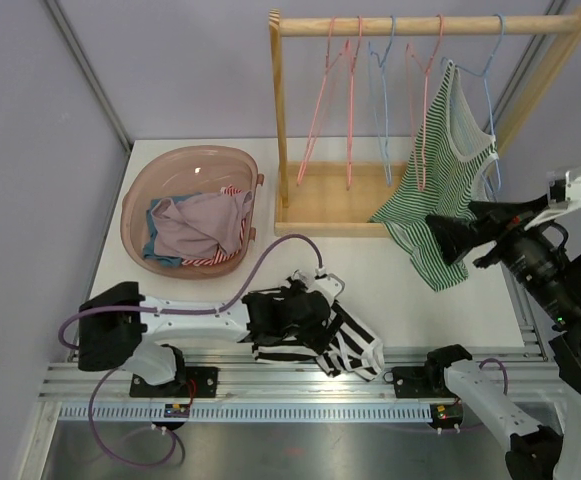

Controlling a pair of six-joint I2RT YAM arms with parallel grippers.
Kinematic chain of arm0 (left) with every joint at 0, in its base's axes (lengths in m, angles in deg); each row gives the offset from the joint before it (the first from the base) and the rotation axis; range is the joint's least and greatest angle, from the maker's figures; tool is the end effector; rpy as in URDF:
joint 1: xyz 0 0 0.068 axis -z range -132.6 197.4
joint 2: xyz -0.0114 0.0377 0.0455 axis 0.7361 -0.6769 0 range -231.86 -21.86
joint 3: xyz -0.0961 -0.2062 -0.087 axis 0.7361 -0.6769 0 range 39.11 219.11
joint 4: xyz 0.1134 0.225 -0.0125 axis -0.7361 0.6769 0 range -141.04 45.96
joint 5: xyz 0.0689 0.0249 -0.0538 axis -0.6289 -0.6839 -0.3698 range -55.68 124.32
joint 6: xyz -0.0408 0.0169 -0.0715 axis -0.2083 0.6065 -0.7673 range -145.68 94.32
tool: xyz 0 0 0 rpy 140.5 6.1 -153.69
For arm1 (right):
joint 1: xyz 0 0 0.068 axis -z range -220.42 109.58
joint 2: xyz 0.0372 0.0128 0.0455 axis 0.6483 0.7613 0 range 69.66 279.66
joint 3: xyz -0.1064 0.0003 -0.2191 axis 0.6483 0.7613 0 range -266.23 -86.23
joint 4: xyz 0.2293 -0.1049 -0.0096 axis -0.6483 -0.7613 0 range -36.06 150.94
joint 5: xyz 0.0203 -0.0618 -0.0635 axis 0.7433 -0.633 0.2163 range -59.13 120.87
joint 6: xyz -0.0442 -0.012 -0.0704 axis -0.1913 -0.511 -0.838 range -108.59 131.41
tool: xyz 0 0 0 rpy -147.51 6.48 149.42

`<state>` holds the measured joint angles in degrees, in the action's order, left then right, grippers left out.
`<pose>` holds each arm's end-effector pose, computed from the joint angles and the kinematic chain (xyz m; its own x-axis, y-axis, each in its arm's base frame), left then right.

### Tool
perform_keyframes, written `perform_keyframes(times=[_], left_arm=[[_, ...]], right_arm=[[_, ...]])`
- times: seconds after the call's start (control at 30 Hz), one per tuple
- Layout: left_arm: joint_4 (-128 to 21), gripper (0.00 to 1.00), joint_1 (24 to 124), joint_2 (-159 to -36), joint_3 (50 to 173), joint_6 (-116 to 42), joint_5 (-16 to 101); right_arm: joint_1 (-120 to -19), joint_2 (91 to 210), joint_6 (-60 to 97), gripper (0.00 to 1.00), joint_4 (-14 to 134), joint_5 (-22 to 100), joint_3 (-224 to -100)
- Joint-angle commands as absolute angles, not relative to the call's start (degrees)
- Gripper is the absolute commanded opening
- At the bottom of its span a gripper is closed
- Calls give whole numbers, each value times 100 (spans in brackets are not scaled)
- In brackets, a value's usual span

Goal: Remove the tank top from the hanger

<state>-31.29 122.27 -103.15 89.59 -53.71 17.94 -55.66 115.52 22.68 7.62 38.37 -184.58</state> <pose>0.1007 -0.2930 0.1637 -0.5913 0.4592 -0.6630 0.6814 0.7242 -0.1062 0.0939 0.0355 0.5022 -0.0893 0.1765 -0.9802 -0.3765 0.9052 0.1973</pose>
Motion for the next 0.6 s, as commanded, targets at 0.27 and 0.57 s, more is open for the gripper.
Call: perform_keyframes(times=[0.27, 0.57], left_arm=[[-4138, 39, 12448, -11651, 8543, -5995, 1965], [-3497, 0, 12457, -10501, 8436, -6215, 1052]], right_arm=[[-5545, 10587, 2407, 100, 1278, 5917, -16991], [-5545, 10402, 2204, 100, 803, 5443, -16973]])
